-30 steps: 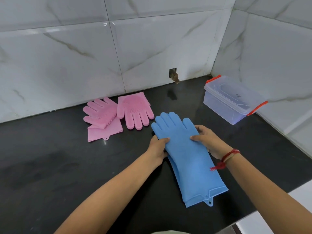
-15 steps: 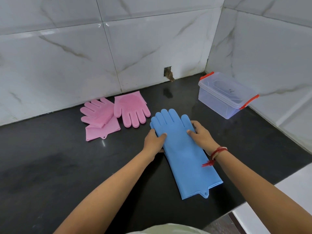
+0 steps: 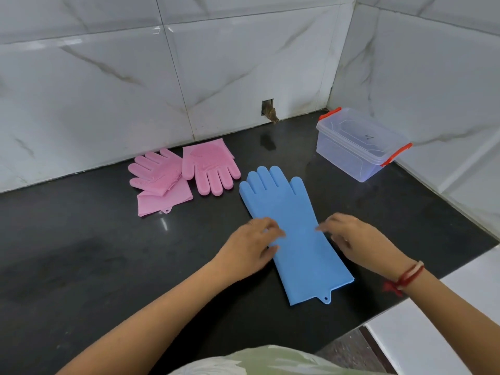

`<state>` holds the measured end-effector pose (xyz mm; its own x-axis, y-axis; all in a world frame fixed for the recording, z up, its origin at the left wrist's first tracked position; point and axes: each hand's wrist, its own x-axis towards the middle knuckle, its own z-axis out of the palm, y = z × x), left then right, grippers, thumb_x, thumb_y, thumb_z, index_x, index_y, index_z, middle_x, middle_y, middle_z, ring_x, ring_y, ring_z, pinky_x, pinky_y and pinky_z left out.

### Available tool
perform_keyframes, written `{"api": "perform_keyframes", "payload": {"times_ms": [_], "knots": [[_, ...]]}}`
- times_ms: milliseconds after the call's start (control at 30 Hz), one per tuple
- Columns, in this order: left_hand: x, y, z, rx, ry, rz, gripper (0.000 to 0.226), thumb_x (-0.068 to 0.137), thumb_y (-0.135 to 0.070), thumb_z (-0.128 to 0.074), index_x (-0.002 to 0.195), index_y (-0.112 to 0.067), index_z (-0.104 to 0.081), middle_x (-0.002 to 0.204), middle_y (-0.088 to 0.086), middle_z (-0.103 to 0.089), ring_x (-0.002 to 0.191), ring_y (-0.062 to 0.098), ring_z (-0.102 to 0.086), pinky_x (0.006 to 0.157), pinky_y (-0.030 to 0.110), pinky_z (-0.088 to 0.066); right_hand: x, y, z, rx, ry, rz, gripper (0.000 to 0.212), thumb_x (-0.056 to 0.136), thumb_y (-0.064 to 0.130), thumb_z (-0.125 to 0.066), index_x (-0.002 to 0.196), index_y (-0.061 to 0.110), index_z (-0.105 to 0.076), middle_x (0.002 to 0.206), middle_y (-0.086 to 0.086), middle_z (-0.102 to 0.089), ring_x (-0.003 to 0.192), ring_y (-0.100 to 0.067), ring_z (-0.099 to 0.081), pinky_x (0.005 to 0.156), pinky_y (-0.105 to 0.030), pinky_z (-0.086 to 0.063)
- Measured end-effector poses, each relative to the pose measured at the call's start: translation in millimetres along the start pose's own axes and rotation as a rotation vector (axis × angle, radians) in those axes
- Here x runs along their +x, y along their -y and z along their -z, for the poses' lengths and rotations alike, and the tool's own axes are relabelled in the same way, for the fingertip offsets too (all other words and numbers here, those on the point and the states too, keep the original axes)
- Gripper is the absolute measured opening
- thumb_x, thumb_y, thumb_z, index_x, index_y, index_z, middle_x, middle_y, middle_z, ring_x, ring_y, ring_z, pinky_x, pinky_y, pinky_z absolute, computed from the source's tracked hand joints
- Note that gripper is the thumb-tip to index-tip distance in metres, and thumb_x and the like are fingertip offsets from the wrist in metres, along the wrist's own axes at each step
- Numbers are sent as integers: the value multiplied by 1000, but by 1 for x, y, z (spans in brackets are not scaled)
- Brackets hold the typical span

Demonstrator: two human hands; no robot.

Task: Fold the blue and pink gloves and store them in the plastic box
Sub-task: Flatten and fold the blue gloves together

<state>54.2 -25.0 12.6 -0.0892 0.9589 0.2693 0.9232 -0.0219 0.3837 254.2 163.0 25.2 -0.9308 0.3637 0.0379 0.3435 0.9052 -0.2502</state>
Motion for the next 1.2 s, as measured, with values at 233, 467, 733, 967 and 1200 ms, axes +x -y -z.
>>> {"api": "perform_keyframes", "payload": {"times_ms": [233,467,733,967,1200], "knots": [[-30,15,-16,-122,285,-87,52,87,-53,-53,133,-29,-52,144,-10,-45,136,1,-32,114,17,-13,-20,-24,-4,-4,252,164,45,95,19,-49,134,41,-46,144,24,-36,138,-3,-23,112,-20,-19],[-31,11,-23,-32,203,-116,65,84,-63,-51,135,-23,-50,142,-7,-50,135,5,-37,110,18,-22,-15,-10,-8,31,-6,215,24,91,18,-51,110,25,-64,115,7,-67,104,-13,-61,92,-33,-51],[-6,-12,-29,-300,-115,505,42,77,-61,-58,89,-21,-58,86,-5,-66,77,10,-62,71,26,-53,55,9,-10,469,194,-459,31,98,21,-38,99,-2,-57,98,-22,-58,85,-29,-55,87,-48,-48],[19,-8,-24,-580,-205,803,46,93,-33,-50,53,-15,-37,47,2,-44,43,19,-55,52,39,-50,59,15,-14,394,174,-504,30,99,28,-35,93,6,-56,91,-18,-58,79,-24,-54,74,-39,-47],[16,-5,-19,-265,-89,774,46,95,-39,-44,64,-7,-53,62,8,-59,55,23,-57,61,40,-53,51,33,-16,74,-16,-488,23,96,32,-40,115,19,-43,92,-3,-60,71,-17,-59,64,-31,-54]]}}
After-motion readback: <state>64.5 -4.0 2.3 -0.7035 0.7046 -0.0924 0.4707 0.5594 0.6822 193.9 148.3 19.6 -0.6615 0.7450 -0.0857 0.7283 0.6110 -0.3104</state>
